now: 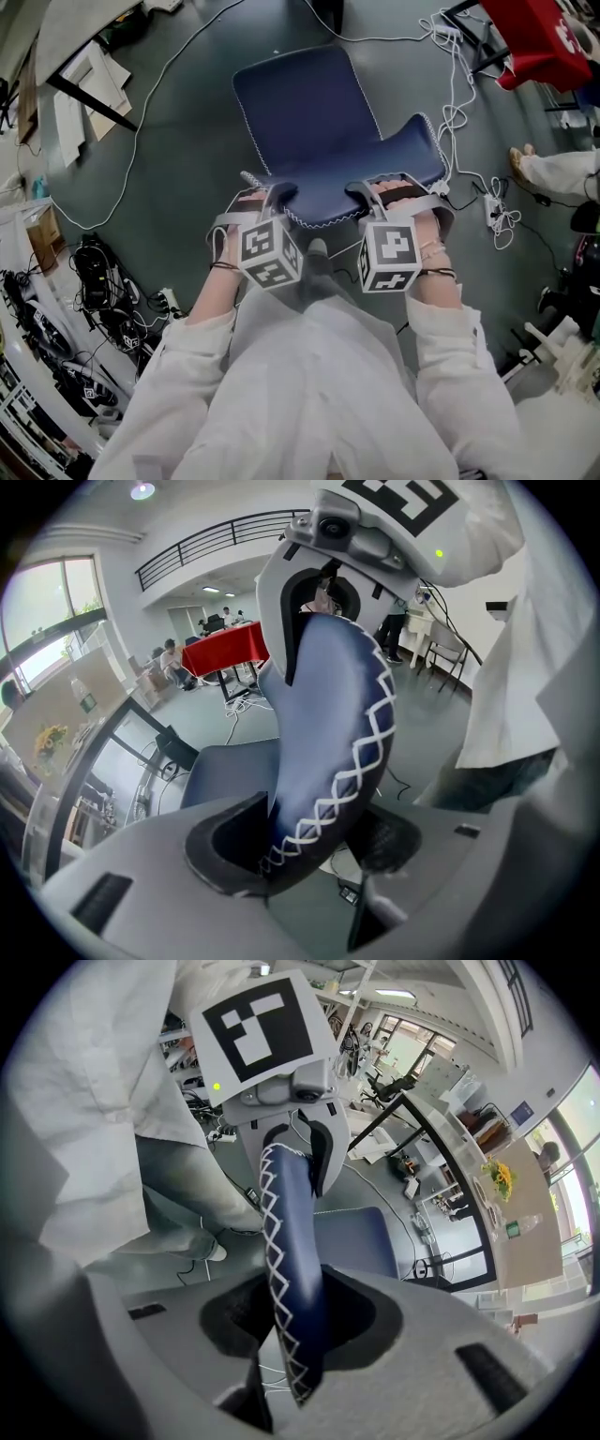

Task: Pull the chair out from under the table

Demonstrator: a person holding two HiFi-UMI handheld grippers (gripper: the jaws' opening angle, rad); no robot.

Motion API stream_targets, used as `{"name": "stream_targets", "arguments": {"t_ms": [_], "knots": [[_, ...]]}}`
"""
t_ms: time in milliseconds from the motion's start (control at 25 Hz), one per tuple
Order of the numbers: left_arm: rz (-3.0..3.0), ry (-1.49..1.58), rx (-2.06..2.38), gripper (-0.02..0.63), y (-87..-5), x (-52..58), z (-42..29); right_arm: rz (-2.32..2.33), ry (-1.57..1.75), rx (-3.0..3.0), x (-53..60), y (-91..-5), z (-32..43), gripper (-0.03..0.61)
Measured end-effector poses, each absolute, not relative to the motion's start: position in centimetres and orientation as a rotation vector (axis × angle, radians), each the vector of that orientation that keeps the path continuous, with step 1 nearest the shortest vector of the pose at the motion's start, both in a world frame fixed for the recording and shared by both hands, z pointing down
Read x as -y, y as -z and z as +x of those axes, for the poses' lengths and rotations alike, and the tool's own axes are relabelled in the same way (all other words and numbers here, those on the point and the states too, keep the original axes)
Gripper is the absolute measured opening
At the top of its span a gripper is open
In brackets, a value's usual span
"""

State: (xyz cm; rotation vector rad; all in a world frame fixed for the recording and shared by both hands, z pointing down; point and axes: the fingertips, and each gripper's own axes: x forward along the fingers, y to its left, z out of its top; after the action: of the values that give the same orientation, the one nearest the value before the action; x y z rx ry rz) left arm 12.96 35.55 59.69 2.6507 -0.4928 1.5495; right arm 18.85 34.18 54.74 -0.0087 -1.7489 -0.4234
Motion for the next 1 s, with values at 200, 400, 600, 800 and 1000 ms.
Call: {"name": "stream_targets", "arguments": {"t_ms": [200, 400, 600, 800, 1000], "knots": [[2.646, -1.560, 0.479, 0.242, -59.8, -38.4, 14.9, -0.016, 0.413, 1.746, -37.0, -54.8, 20.8, 0.112], [2.645, -1.577, 0.466, 0.242, -59.9, -40.5, 16.2, -0.023, 0.400, 1.741, -39.1, -54.8, 22.1, 0.112], [2.638, -1.602, 0.429, 0.242, -59.9, -41.9, 16.3, -0.031, 0.386, 1.738, -40.4, -54.7, 22.2, 0.112], [2.650, -1.630, 0.375, 0.233, -59.5, -42.3, 16.5, -0.037, 0.391, 1.723, -40.5, -54.4, 22.3, 0.112], [2.649, -1.613, 0.325, 0.229, -59.4, -42.6, 16.3, -0.045, 0.401, 1.725, -40.5, -54.5, 22.0, 0.112]]}}
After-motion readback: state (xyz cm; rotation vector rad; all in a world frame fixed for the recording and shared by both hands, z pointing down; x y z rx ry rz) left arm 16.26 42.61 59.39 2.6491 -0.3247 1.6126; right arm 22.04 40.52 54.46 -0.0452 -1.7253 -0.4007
